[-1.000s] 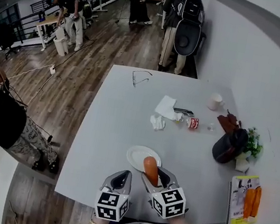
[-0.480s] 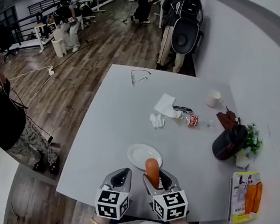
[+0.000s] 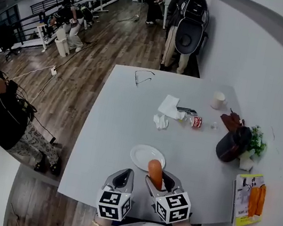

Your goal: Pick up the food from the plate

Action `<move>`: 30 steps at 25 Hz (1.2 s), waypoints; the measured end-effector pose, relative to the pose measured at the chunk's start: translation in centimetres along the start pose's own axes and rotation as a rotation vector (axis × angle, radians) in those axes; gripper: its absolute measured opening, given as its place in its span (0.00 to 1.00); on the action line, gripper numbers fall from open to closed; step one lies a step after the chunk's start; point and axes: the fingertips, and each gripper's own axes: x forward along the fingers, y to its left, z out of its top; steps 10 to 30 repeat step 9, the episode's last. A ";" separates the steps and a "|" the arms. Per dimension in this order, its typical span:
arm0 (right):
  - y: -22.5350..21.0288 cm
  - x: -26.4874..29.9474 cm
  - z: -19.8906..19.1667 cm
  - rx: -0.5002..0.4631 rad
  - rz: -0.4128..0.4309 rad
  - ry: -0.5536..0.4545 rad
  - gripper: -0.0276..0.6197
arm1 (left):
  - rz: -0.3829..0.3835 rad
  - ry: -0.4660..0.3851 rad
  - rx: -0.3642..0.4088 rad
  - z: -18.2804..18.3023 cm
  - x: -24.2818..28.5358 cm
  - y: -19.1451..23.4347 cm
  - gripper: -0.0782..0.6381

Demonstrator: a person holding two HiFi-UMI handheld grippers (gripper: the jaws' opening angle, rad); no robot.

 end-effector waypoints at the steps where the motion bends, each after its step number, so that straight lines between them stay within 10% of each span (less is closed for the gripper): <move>1: 0.1 0.0 0.1 0.001 0.002 -0.001 0.37 | 0.002 -0.001 0.001 0.0 0.0 0.0 0.12; 30: 0.5 0.1 0.6 -0.013 0.001 -0.017 0.37 | 0.006 -0.004 -0.009 0.0 0.0 0.3 0.12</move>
